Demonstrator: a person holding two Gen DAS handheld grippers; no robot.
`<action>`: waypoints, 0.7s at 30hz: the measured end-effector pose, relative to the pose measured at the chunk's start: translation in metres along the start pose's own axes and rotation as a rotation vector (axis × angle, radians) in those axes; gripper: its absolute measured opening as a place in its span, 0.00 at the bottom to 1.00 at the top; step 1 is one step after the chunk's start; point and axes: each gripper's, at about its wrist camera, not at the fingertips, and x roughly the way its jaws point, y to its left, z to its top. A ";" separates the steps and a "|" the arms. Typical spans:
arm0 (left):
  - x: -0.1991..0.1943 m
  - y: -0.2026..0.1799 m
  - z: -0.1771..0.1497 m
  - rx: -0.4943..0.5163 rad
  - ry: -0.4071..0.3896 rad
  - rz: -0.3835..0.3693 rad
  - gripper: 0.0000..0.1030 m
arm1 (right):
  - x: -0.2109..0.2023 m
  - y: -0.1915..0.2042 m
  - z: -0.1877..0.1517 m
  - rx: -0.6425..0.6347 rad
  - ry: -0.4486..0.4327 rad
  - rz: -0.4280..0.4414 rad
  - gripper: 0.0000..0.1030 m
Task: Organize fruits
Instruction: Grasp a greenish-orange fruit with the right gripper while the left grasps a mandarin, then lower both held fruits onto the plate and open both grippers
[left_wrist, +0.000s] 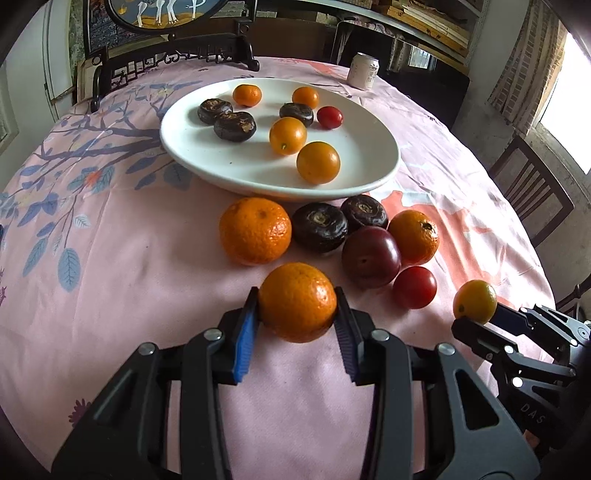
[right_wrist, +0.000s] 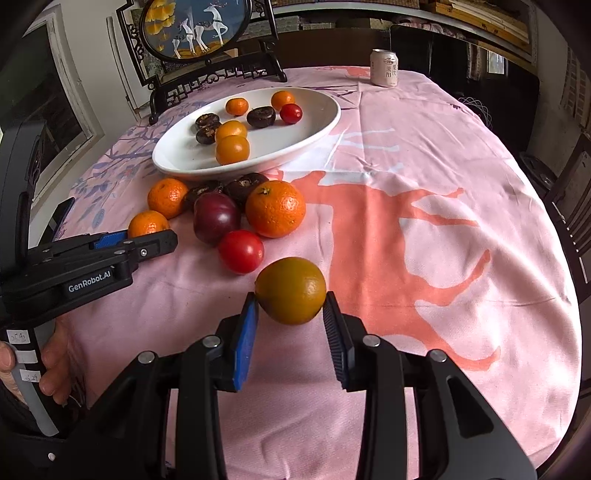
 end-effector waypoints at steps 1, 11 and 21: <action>-0.004 0.002 -0.001 -0.003 -0.006 -0.006 0.38 | -0.001 0.002 0.001 -0.002 -0.003 0.000 0.35; -0.040 0.019 0.002 -0.023 -0.061 -0.021 0.38 | -0.010 0.022 0.011 -0.031 -0.027 0.040 0.35; -0.037 0.035 0.089 -0.020 -0.057 0.000 0.38 | 0.013 0.033 0.080 -0.103 -0.008 0.089 0.35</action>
